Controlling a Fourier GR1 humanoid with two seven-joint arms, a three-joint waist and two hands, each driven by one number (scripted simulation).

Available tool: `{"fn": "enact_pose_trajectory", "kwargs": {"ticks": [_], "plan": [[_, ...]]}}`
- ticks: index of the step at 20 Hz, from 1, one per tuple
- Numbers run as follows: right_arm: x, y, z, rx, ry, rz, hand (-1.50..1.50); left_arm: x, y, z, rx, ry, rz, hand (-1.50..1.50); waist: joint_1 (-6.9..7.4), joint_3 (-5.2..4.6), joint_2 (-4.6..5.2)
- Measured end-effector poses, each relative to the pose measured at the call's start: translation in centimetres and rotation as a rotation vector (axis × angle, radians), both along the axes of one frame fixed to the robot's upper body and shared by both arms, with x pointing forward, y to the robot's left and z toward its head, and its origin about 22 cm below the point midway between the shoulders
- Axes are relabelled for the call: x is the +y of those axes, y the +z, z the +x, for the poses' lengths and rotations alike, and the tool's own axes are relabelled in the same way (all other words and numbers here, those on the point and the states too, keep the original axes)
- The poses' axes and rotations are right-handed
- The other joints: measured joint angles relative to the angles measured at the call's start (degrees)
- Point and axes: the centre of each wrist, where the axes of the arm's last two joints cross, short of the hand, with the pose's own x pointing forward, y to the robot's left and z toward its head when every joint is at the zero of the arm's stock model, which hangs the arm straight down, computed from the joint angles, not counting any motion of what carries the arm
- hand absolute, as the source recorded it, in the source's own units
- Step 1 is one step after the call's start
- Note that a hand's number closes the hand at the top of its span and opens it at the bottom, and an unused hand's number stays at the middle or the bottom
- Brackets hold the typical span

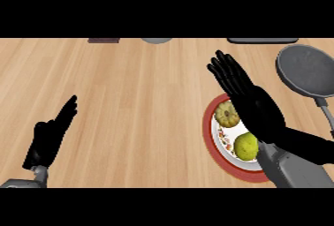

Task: Pick the pear from the plate and place it in the pan

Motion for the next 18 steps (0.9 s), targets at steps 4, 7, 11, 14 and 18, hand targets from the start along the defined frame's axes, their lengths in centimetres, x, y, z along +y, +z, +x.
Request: {"fn": "enact_pose_trajectory", "kwargs": {"ticks": [4, 7, 11, 14, 18], "plan": [[-3.3, -0.3, -1.5, -0.071, -0.14, 0.075, 1.5, -1.4, 0.3, 0.1, -0.094, -0.017, -0.069, 0.0, -1.26, -0.16, -1.0], [-7.8, -1.2, -2.2, -0.11, -0.371, 0.088, 1.5, -2.9, 0.7, 0.2, -0.197, -0.021, -0.152, 0.0, -4.11, -0.31, -1.56], [-12.3, -6.0, -5.6, -0.05, -0.7, 0.151, -1.5, -4.8, 0.7, -0.2, -0.273, -0.042, -0.243, 0.0, -5.37, -0.15, -1.63], [-14.4, -9.6, -10.6, -0.069, -0.807, 0.127, -1.5, -5.5, 0.4, -0.7, -0.301, -0.065, -0.278, 0.0, -4.57, -0.16, -1.64], [-17.0, -11.7, -15.5, -0.115, -0.925, 0.02, -1.5, -6.9, -0.1, -0.5, -0.32, -0.102, -0.307, 0.0, -2.66, -0.24, -1.41]]}}
